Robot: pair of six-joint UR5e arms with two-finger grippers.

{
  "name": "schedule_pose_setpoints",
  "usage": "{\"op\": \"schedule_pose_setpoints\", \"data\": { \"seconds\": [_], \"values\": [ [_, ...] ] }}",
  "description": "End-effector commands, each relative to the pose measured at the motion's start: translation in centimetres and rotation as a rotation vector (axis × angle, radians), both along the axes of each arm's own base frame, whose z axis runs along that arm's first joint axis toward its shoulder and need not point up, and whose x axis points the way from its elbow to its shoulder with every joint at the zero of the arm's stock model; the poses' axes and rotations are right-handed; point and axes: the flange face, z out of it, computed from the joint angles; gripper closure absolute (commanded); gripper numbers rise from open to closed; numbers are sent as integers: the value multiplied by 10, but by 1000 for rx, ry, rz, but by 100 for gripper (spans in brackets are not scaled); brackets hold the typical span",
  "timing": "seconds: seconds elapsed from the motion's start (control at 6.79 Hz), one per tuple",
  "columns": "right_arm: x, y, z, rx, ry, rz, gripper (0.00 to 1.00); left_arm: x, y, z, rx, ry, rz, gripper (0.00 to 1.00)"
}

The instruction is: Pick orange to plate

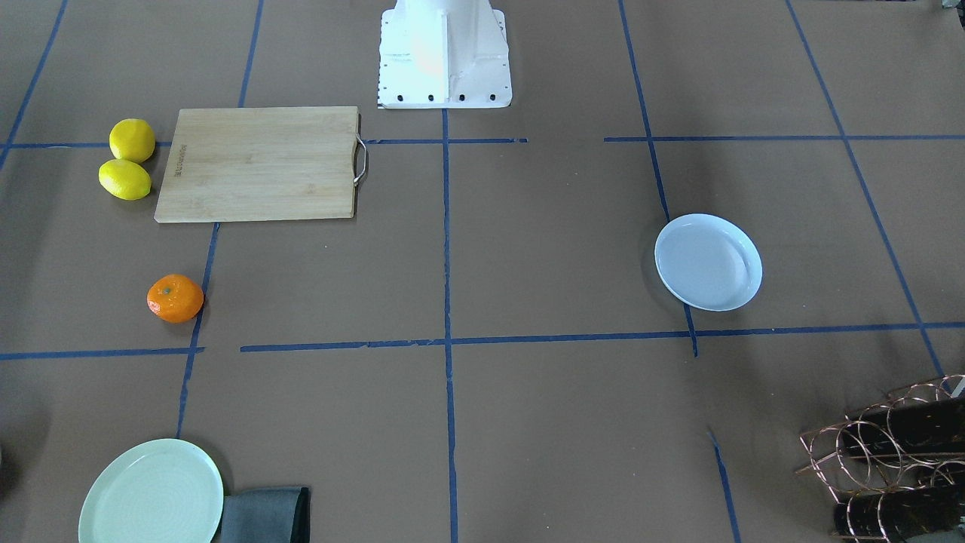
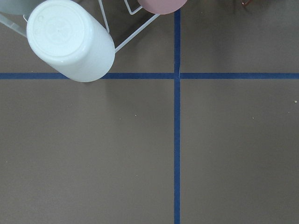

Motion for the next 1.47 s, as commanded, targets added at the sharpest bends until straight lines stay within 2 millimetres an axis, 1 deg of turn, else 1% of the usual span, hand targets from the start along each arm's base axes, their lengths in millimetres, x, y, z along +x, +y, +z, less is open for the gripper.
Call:
{"op": "schedule_pose_setpoints", "data": {
  "seconds": [0.0,0.15,0.29,0.44,0.59,0.74,0.88,1.03,1.18,1.33],
  "values": [
    [0,2,0,0,-9,2,0,0,-6,-6,18,1,0,0],
    [0,-2,-5,1,-11,11,0,0,-11,-14,35,5,0,0],
    [0,-10,-14,15,-11,14,0,1,-26,-33,128,11,3,0],
    [0,-23,-32,52,-8,14,0,2,-33,-38,197,11,4,0],
    [0,-35,-46,84,-4,11,0,16,-47,-56,341,2,25,0],
    [-3,-57,-73,133,-6,4,0,21,-47,-58,377,9,33,0],
    [-5,-62,-80,150,0,-1,0,22,-51,-64,401,13,36,0],
    [-6,-64,-89,164,-10,-2,0,23,-49,-48,373,16,41,0],
    [-12,-65,-91,165,-40,-10,0,28,-51,-49,371,18,47,0],
    [-23,-66,-92,167,-43,-31,0,58,-54,-63,299,39,0,0]
  ]
}}
